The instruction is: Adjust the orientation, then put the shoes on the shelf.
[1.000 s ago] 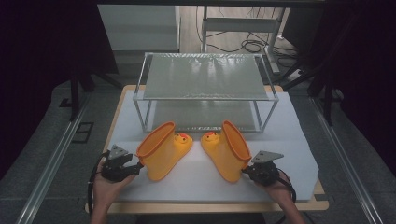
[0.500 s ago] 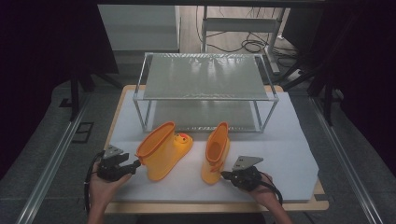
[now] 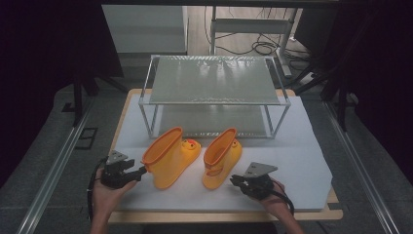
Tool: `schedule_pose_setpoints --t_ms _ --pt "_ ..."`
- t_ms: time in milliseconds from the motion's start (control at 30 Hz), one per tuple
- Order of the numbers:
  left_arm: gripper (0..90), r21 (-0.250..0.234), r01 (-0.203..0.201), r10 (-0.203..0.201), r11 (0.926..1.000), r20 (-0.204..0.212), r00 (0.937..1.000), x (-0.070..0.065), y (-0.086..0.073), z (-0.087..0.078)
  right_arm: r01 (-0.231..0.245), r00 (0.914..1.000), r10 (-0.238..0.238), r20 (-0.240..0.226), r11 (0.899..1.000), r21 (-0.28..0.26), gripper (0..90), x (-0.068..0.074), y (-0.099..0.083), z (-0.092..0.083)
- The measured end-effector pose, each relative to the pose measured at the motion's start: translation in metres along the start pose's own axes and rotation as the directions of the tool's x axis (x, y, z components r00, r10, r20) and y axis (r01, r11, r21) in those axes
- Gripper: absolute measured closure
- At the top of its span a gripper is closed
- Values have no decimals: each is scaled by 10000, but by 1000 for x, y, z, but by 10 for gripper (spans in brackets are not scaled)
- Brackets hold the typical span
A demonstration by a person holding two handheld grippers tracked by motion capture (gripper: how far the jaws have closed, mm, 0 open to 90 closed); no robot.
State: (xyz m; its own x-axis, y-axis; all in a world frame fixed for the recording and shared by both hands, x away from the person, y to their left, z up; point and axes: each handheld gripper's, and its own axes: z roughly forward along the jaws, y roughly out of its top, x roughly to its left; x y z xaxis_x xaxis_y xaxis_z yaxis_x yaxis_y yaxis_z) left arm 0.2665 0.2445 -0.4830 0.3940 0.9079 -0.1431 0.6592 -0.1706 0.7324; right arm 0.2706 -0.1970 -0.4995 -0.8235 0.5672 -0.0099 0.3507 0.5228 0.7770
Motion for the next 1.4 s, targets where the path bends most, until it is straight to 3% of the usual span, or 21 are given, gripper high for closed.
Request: schedule_pose_setpoints --t_ms 33,67,133,167,267,300,367,400,467,533,867,1000,1100,1267,1333,1400 --pt "411 -19 23 -23 10000 13 10000 1 0 0 -416 9983 426 401 9988 -242 757 -12 -10 -14" --pt "411 -15 42 -42 10000 22 10000 1 0 0 -416 9983 426 401 9988 -242 757 -12 -10 -14" --pt "411 16 12 -13 10000 67 10000 0 1 1 -1221 9891 1264 752 9907 -595 720 -30 -24 -34" --pt "411 16 12 -13 10000 67 10000 0 1 1 -1221 9891 1264 752 9907 -595 720 -30 -24 -34" --pt "410 71 -47 46 10000 103 9999 -1 2 2 -1602 9785 1679 1196 9845 -720 642 -44 -35 -47" --pt "411 56 -45 45 10000 72 10000 -1 2 3 -1870 9692 1968 1483 9793 -773 577 -52 -42 -50" --pt "413 50 -34 34 10000 73 10000 -1 2 3 -2131 9610 2247 1611 9732 -862 511 -56 -46 -51" --pt "413 55 -10 10 10000 67 10000 -1 2 4 -2131 9610 2247 1611 9732 -862 511 -56 -46 -51" --pt "413 119 -29 28 9999 84 10000 0 2 5 -2454 9488 2589 1810 9649 -936 478 -61 -50 -52" --pt "413 171 -65 63 9998 123 9999 -1 2 6 -2605 9431 2761 1856 9598 -1041 452 -62 -51 -52" --pt "414 227 -74 69 9997 219 9997 -2 3 6 -2599 9425 2727 1932 9615 -893 428 -61 -51 -48" --pt "418 306 136 -150 9994 470 9988 0 4 3 -2639 9417 2768 1911 9603 -905 427 -62 -50 -49" --pt "419 332 571 -603 9978 1047 9927 3 7 -2 -2582 9455 2711 1804 9617 -920 427 -62 -48 -48" --pt "405 421 709 -771 9966 1708 9823 8 15 -12 -2471 9520 2601 1614 9642 -964 416 -62 -46 -46" --pt "396 561 727 -834 9958 2210 9717 12 19 -17 -2421 9541 2549 1573 9655 -963 417 -62 -46 -46" --pt "380 637 830 -977 9945 2821 9544 16 23 -23 -2409 9547 2533 1563 9660 -939 416 -63 -46 -47"
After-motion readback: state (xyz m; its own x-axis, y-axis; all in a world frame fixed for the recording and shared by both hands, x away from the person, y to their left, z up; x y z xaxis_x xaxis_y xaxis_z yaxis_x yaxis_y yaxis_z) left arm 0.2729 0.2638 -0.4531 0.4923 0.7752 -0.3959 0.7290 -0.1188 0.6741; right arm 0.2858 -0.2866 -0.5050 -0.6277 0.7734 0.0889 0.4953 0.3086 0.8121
